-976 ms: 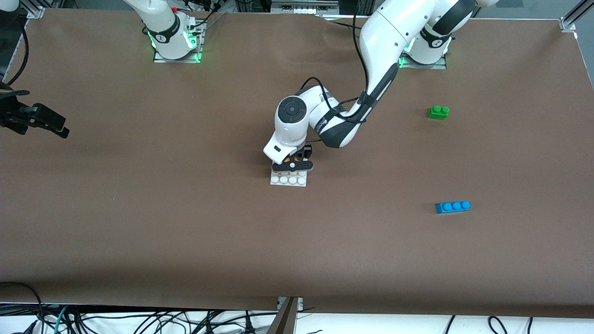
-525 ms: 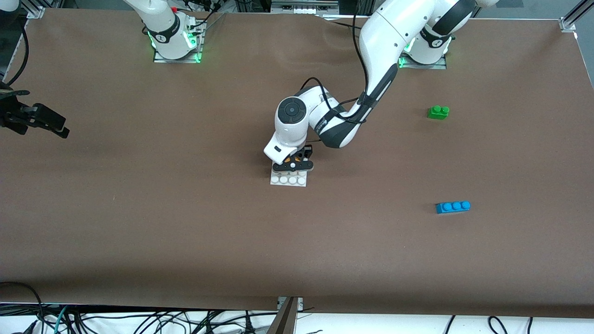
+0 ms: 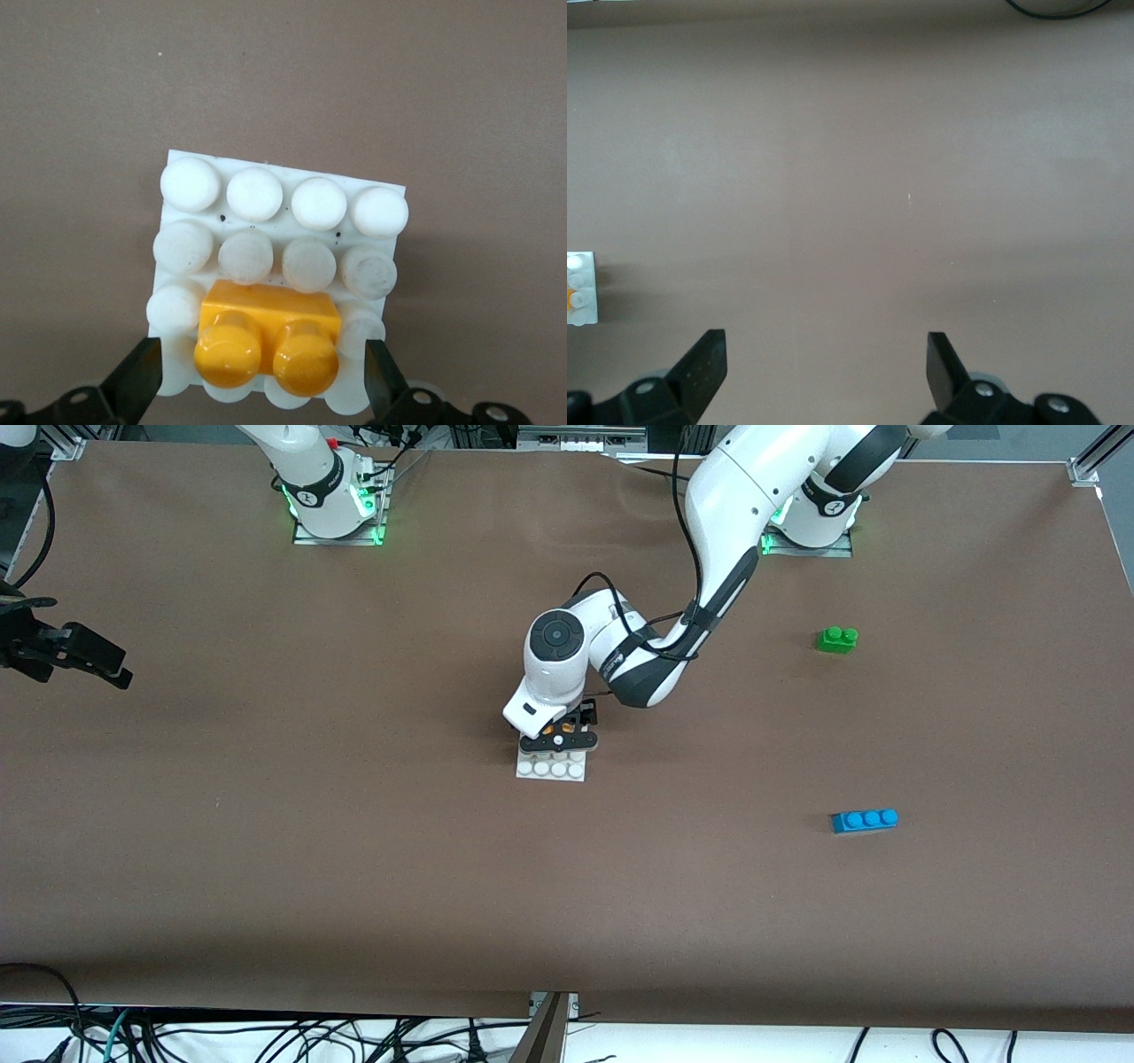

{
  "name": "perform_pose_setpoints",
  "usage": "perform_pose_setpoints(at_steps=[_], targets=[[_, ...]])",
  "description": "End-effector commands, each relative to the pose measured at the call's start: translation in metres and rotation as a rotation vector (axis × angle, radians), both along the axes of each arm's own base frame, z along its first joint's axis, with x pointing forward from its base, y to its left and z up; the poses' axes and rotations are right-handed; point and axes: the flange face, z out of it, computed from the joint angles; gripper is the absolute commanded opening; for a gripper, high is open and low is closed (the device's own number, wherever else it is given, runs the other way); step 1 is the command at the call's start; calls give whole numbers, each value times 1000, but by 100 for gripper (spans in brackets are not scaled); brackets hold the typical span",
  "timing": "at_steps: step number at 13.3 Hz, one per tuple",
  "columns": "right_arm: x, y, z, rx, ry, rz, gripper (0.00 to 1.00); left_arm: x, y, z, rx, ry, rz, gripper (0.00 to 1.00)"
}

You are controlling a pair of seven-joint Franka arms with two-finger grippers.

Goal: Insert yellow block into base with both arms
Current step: 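Lower the yellow brick onto the plate studs and press down, then open the left gripper and lift away from the brick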

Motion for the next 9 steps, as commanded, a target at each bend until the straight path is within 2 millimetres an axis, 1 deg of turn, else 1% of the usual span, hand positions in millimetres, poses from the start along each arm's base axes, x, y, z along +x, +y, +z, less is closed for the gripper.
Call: perform_pose_setpoints(at_steps=[1,2,3,5,6,7,8,9], targets=[[-2,1,5,-12,-1,16,100,8,1,37,-11,-40,12,100],[-2,1,5,-12,-1,16,100,11,6,52,-12,-30,24,100],[-2,1,4,-10,0,14,100,12,9,73,-20,-14,36,100],[-2,1,5,-10,-1,16,100,19,24,116,-15,-20,53,100],[-2,1,5,-10,-1,16,100,23,36,134,2,-16,63,100],[-2,1,5,-10,-1,16,100,24,49,148,18,-14,73,100],[-2,1,5,-10,-1,16,100,31,71,167,17,-27,103,100],[-2,1,5,-10,-1,16,100,32,90,182,6,-17,136,100]])
